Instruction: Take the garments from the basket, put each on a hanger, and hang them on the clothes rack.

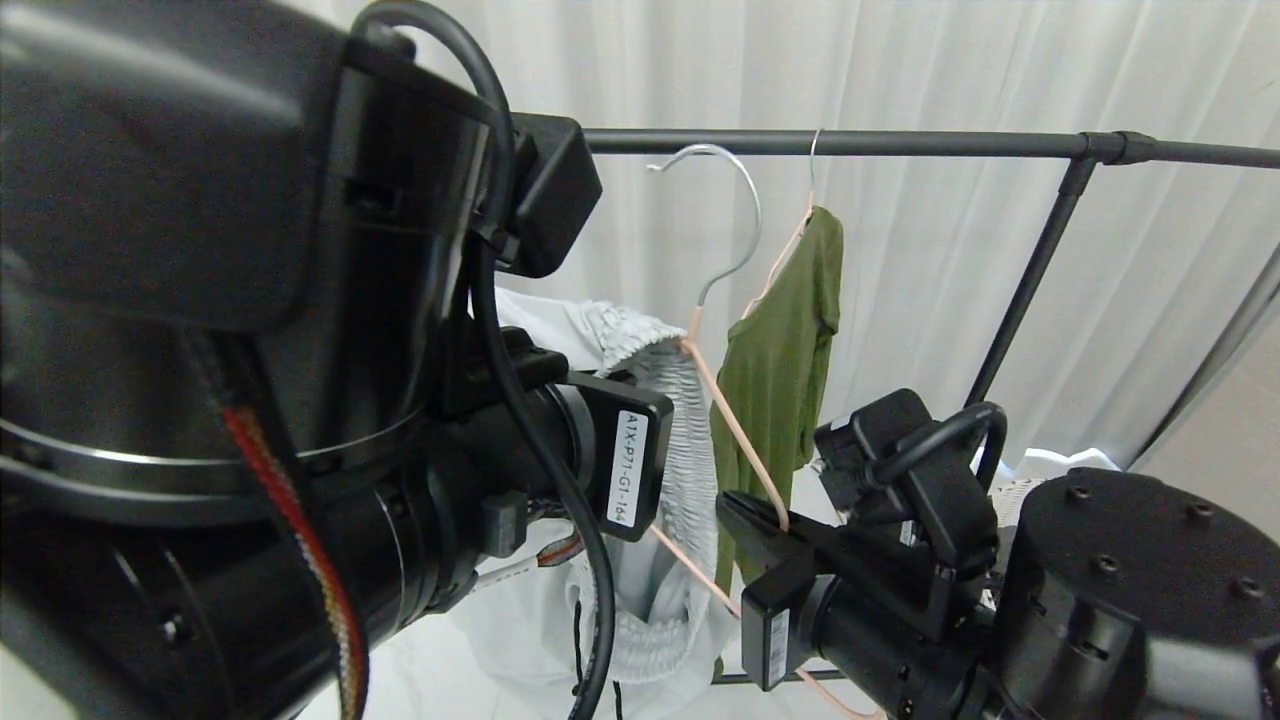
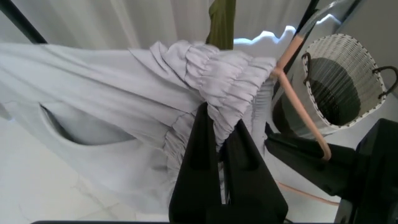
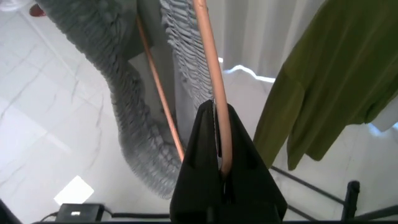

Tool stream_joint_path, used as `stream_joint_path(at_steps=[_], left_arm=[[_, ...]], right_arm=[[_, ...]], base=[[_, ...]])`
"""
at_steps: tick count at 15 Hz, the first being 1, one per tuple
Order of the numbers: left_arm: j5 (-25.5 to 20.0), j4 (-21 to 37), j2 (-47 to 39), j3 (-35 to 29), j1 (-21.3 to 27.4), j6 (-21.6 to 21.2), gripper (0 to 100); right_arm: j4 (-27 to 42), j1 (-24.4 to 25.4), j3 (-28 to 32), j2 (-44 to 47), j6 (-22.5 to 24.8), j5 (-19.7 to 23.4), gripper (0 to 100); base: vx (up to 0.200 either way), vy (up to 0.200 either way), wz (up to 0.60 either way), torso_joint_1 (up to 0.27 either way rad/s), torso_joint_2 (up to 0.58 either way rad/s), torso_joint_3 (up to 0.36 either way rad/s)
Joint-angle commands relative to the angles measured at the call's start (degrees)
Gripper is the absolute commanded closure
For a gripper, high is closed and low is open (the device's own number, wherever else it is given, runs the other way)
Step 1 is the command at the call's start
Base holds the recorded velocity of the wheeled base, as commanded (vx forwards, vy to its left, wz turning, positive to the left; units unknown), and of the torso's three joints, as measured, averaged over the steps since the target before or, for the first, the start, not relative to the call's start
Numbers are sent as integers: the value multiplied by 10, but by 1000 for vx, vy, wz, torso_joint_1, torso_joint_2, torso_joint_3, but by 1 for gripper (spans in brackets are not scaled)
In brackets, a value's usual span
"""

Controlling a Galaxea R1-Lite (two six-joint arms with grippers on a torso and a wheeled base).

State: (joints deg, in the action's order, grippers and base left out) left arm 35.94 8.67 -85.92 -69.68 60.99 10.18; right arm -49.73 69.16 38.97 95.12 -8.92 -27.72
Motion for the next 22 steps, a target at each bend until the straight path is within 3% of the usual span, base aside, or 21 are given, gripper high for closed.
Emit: stream_joint_path(at_steps=[1,6,12,18,20,22], left_arm=[[0,0,1,1,0,0,0],[0,-1,16,25,-1,1,0],[1,-43,62,104,-4,-2,0],[-2,-50,94,151,-127,-30,0],[-3,-87,73,151,-162,-31,0],[-3,-146,46,152,-166,-37,0]], right_arm=[[-11,0,-1,1,7,-1,100],[-73,-3,-60,-15,45,-5,100],[-78,-35,-65,-35,51,-5,100],[-86,-35,-69,-55,62,-5,100],[-101,-22,-76,-58,78,-5,100],[-122,-10,-82,-56,93,-5,100]], base=[[0,0,0,0,0,0],[0,0,0,0,0,0],[0,0,0,0,0,0],[0,0,0,0,0,0],[0,0,0,0,0,0],[0,0,0,0,0,0]])
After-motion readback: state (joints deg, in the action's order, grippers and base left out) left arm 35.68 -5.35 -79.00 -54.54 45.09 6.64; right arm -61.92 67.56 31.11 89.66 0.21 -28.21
